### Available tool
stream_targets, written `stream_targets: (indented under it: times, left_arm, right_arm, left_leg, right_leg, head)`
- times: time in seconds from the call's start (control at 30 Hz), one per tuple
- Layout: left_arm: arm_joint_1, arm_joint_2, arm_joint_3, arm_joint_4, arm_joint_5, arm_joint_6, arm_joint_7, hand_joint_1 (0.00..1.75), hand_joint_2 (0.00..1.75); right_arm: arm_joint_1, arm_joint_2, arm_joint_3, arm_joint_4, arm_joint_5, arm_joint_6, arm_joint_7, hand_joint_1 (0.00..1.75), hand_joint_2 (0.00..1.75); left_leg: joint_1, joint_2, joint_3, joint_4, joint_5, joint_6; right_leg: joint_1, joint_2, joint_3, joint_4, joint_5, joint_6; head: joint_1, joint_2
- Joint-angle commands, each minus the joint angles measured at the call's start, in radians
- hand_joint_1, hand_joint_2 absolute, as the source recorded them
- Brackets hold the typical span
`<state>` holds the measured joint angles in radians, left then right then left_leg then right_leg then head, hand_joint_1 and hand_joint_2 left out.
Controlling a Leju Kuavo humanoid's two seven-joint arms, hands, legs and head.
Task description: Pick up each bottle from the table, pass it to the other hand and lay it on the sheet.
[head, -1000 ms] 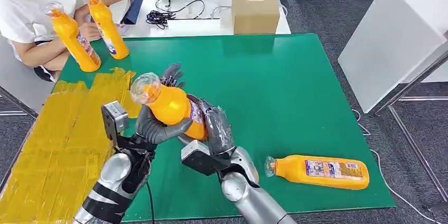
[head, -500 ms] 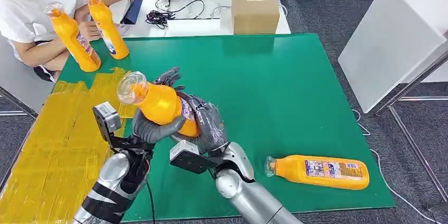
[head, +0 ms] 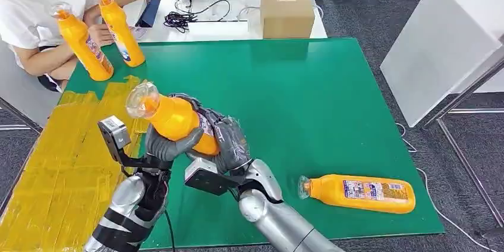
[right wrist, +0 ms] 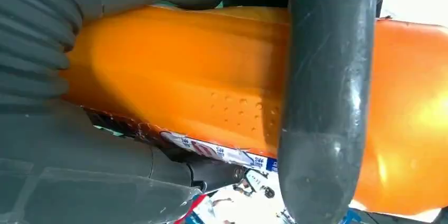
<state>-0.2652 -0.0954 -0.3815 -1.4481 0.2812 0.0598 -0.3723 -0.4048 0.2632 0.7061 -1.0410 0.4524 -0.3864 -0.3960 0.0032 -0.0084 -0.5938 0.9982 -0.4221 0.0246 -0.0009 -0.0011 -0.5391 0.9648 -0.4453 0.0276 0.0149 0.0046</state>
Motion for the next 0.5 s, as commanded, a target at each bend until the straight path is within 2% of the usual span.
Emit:
stream_targets:
  times: [0.03, 0.07, 0.23, 0.43, 0.5]
  left_arm:
    - [-0.050, -0.011, 0.032, 0.015, -0.019, 0.046, -0.013, 1.75, 1.75]
    - [-0.040, -0.006, 0.037, 0.003, -0.034, 0.061, -0.019, 1.75, 1.75]
    - [0.015, 0.008, 0.093, -0.063, -0.151, 0.184, -0.066, 1.75, 1.75]
    - [0.017, 0.006, 0.098, -0.066, -0.154, 0.185, -0.066, 1.75, 1.75]
    - [0.016, 0.003, 0.104, -0.062, -0.199, 0.228, -0.081, 1.75, 1.75]
  right_arm:
    - [0.013, -0.035, 0.060, 0.034, 0.010, -0.027, -0.006, 1.19, 1.75]
    - [0.028, -0.053, 0.054, -0.010, 0.012, -0.031, -0.004, 0.00, 1.75]
    - [0.144, -0.174, -0.040, -0.381, 0.001, -0.034, 0.015, 0.00, 1.75]
    - [0.154, -0.180, -0.048, -0.406, -0.002, -0.016, 0.025, 0.00, 1.75]
    - [0.173, -0.175, -0.075, -0.435, -0.007, -0.049, -0.014, 0.00, 1.75]
  left_leg:
    - [0.001, -0.001, 0.003, -0.001, -0.001, -0.001]
    - [0.001, -0.001, 0.004, -0.001, -0.001, -0.001]
    - [0.001, -0.002, 0.004, 0.000, -0.002, -0.001]
    - [0.001, -0.001, 0.002, 0.000, -0.001, -0.001]
    - [0.000, -0.002, 0.002, 0.000, -0.001, -0.001]
  right_leg:
    - [0.001, -0.002, 0.004, -0.002, -0.001, 0.000]
    - [0.001, -0.002, 0.005, -0.002, -0.001, 0.000]
    - [0.001, -0.003, 0.006, -0.002, -0.002, 0.000]
    - [0.001, -0.001, 0.002, -0.001, -0.001, 0.000]
    - [0.000, -0.003, 0.002, -0.001, -0.001, 0.000]
  head:
    - [0.000, 0.000]
    - [0.000, 0.000]
    - [0.000, 0.000]
    - [0.000, 0.000]
    - [0.001, 0.000]
